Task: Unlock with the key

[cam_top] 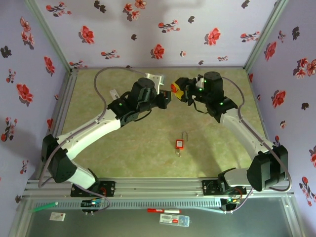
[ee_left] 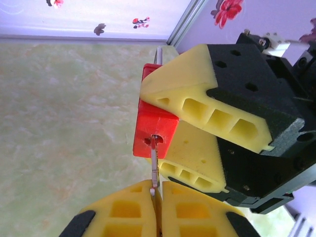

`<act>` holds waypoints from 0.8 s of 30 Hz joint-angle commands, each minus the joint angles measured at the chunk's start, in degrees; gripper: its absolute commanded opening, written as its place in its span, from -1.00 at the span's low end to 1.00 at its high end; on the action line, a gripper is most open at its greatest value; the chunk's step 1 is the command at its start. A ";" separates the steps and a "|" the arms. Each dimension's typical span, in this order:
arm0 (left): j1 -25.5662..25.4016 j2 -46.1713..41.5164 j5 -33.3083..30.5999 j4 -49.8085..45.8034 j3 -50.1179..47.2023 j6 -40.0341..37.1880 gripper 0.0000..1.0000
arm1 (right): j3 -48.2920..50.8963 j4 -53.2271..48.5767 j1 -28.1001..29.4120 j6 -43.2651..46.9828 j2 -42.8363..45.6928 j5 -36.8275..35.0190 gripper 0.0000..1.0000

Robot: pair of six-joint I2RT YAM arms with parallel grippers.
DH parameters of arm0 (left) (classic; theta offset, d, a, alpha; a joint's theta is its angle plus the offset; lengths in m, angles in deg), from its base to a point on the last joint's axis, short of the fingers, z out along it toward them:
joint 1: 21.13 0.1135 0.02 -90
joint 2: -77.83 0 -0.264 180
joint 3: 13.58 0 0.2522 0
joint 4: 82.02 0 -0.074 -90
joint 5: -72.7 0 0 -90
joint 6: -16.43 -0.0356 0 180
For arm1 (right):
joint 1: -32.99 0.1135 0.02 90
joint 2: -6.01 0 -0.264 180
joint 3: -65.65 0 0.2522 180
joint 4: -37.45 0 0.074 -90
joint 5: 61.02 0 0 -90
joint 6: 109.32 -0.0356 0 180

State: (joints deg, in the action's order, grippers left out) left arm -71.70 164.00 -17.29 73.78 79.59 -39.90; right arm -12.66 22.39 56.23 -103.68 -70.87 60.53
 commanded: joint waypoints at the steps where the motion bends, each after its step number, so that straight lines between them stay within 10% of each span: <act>1: -2.17 0.04 13.29 19.25 -0.23 4.69 -1.00 | 0.61 3.05 3.83 -1.47 0.07 10.49 -1.00; 10: 0.23 -3.74 15.68 23.02 -5.37 7.03 -1.00 | 1.39 5.53 3.83 -3.19 -0.07 12.67 -1.00; 24: -1.95 -3.05 7.30 1.61 5.39 -8.32 -1.00 | 1.93 3.69 3.91 -2.46 1.27 13.16 -1.00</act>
State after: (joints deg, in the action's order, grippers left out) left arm -69.95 160.37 -13.31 71.25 78.87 -41.78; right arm -11.74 26.45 56.39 -106.34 -70.52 65.69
